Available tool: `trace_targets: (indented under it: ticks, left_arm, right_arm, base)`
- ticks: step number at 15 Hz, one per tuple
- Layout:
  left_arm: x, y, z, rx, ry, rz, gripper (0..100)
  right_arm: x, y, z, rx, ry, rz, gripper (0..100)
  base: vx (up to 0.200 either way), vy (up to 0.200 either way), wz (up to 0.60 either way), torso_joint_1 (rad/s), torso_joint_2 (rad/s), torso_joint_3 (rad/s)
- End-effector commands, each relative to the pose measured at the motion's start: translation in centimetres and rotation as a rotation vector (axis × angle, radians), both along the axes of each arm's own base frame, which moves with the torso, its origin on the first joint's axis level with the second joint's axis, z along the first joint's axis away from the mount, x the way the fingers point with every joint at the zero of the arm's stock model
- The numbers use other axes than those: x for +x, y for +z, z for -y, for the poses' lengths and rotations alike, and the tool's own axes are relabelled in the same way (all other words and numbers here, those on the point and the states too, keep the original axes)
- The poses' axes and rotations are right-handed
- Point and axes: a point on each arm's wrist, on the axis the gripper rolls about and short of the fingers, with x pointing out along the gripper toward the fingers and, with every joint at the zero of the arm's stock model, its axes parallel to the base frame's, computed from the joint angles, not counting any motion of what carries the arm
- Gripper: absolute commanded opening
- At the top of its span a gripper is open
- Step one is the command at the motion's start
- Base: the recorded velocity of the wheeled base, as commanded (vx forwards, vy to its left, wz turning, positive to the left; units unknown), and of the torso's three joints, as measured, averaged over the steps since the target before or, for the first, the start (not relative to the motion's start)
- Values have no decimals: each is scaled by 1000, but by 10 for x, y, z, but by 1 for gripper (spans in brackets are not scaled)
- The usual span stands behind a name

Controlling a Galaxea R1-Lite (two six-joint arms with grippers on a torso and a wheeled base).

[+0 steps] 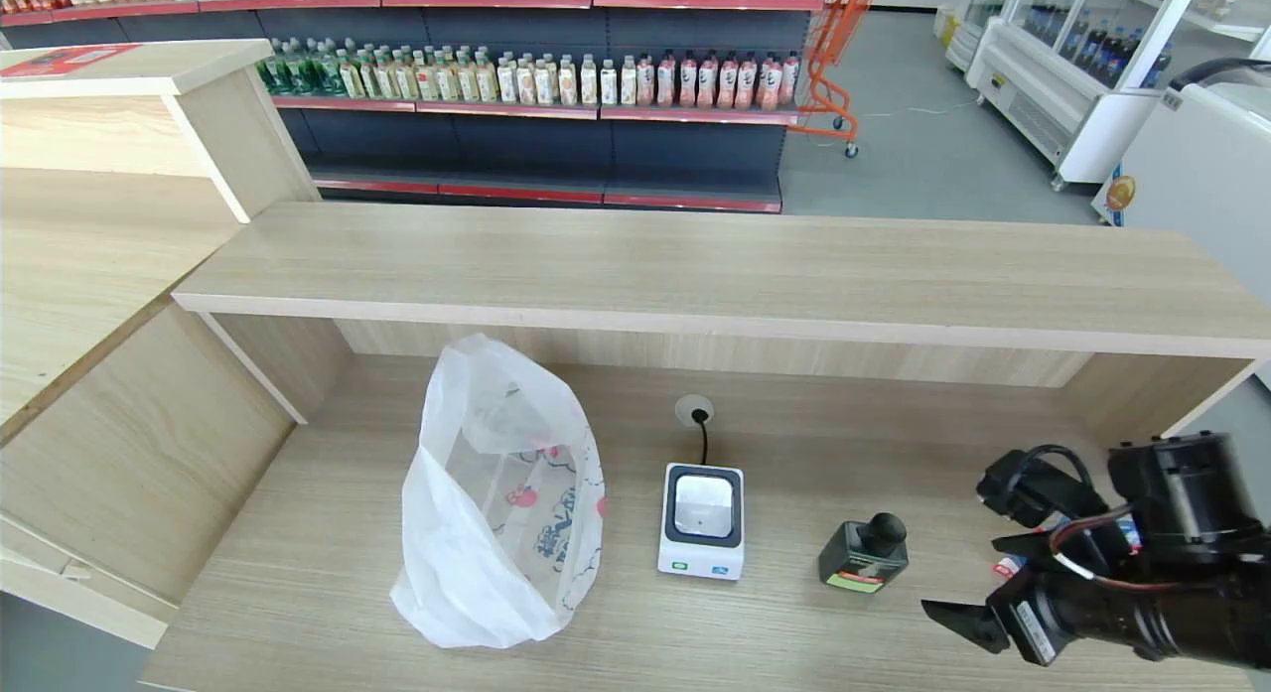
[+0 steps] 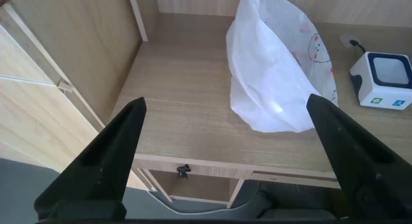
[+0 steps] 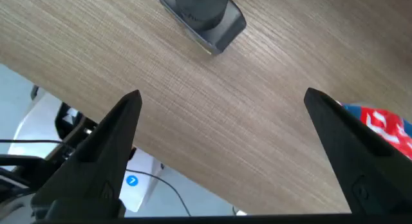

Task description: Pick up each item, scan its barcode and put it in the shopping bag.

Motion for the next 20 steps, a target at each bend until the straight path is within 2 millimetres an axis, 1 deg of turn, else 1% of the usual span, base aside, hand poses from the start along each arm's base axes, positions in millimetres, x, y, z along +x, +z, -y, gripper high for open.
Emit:
trace_targets:
  ticks: [1,2,3,4,5,7,8,9,10,12,15,16,18,20]
  left_arm:
    - [0,0,0,0,1,0,100]
    - [0,0,0,0,1,0,100]
    - [0,0,0,0,1,0,100]
    - [0,0,0,0,1,0,100]
    - [0,0,0,0,0,0,100]
    - [0,0,0,0,1,0,100]
    - [0,0,0,0,0,0,100]
    - [0,0,0,0,1,0,100]
    - [0,0,0,0,1,0,100]
    - [0,0,0,0,1,0,100]
    - [0,0,0,0,0,0,100]
    - [0,0,0,0,1,0,100]
    - [0,0,0,0,1,0,100]
    - [0,0,0,0,1,0,100]
  right_arm:
    - [32,-50,-7,-63,68,-73,100]
    - [38,-55,-8,-72,80,-56,100]
    - [44,-64,-11,-74,96,-49,100]
    - [46,-66,-12,-64,107,-46,100]
    - [54,-72,-20,-31,149,-28,100]
    - [65,-73,-27,-18,170,4,100]
    - [75,-73,-33,-10,185,35,100]
    - [79,-73,-35,-5,193,46,100]
    - [88,-72,-41,4,210,68,100]
    - [98,-73,-49,11,228,87,100]
    - [108,-75,-62,19,259,106,100]
    - [108,-74,-64,18,264,112,0]
    - [104,-71,-64,15,268,112,0]
    - [95,-67,-61,14,270,109,0]
  base:
    - [0,0,0,0,0,0]
    - [0,0,0,0,0,0]
    - [0,0,0,0,0,0]
    - [0,0,0,0,0,0]
    - [0,0,0,0,0,0]
    - [0,0,0,0,0,0]
    - [0,0,0,0,0,0]
    - [0,0,0,0,0,0]
    - [0,0,0,0,0,0]
    - [0,0,0,0,0,0]
    - [0,0,0,0,0,0]
    - [0,0,0,0,0,0]
    - [0,0,0,0,0,0]
    - [0,0,0,0,0,0]
